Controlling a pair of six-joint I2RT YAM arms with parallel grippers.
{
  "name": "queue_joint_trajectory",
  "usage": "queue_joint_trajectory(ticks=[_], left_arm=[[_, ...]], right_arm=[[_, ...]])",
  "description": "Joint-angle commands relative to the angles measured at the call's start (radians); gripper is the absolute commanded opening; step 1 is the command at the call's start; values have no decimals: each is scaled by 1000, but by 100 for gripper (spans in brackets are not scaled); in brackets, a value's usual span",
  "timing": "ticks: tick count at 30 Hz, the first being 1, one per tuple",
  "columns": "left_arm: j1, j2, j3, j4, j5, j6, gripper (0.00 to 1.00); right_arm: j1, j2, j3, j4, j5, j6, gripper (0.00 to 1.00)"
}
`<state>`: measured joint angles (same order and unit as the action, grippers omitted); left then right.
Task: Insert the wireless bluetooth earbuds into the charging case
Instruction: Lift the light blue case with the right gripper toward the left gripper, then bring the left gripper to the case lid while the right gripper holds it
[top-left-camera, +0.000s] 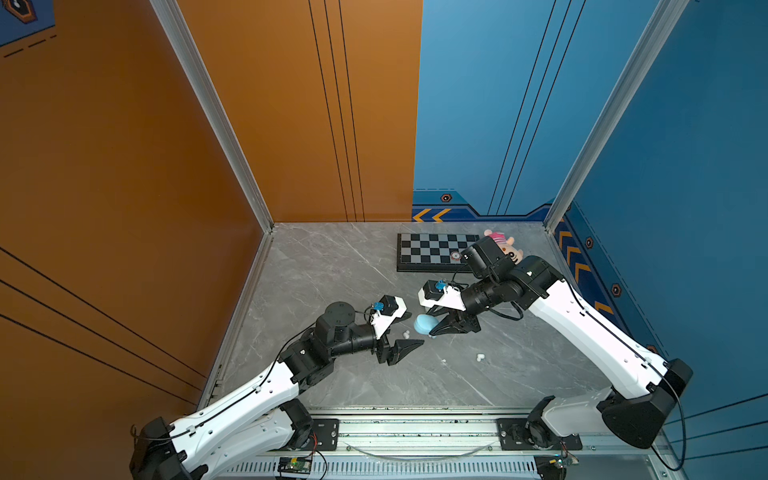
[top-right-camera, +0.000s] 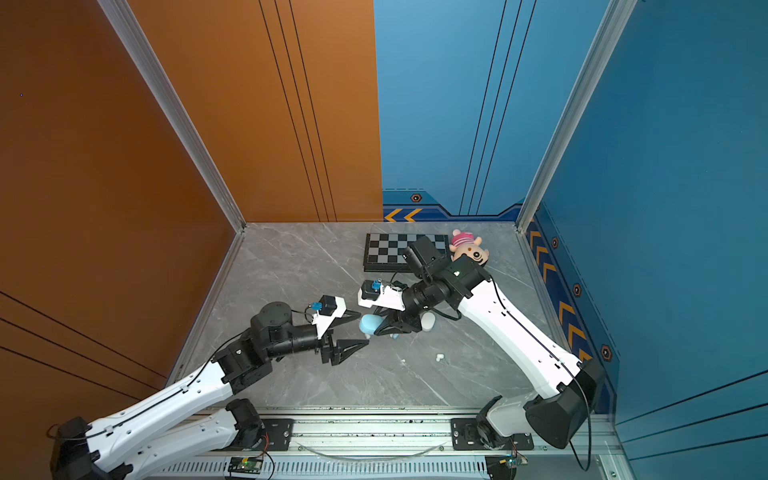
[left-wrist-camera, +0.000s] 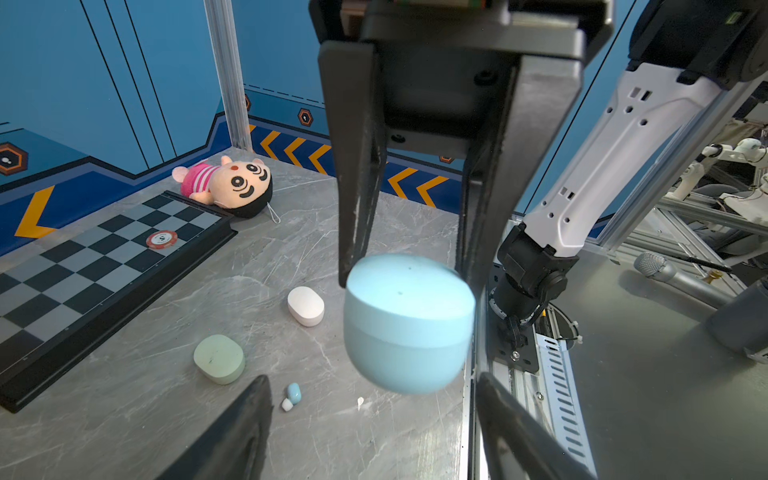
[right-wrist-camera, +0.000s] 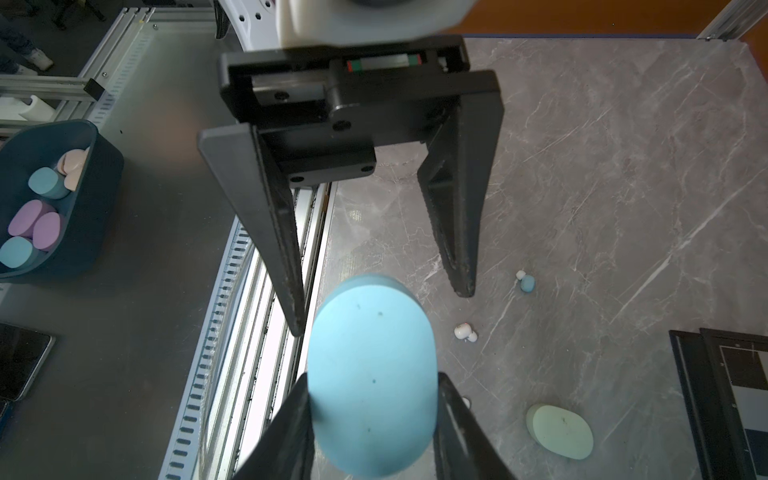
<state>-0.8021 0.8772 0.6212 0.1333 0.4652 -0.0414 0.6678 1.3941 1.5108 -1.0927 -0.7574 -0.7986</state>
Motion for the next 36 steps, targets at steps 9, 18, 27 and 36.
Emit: queue_joint_trajectory(ticks=[9, 18, 27, 36], left_arm=[[-17, -10, 43, 29, 30, -20, 69], [-17, -3, 51, 29, 20, -29, 57], [-18, 15, 52, 35, 28, -29, 43], [-18, 18, 54, 35, 20, -20, 14]], right_arm=[[27, 3, 26, -39, 19, 26, 23], [58, 8, 20, -41, 38, 22, 23], [66, 12, 29, -41, 40, 22, 22], [61, 20, 29, -39, 44, 46, 25]])
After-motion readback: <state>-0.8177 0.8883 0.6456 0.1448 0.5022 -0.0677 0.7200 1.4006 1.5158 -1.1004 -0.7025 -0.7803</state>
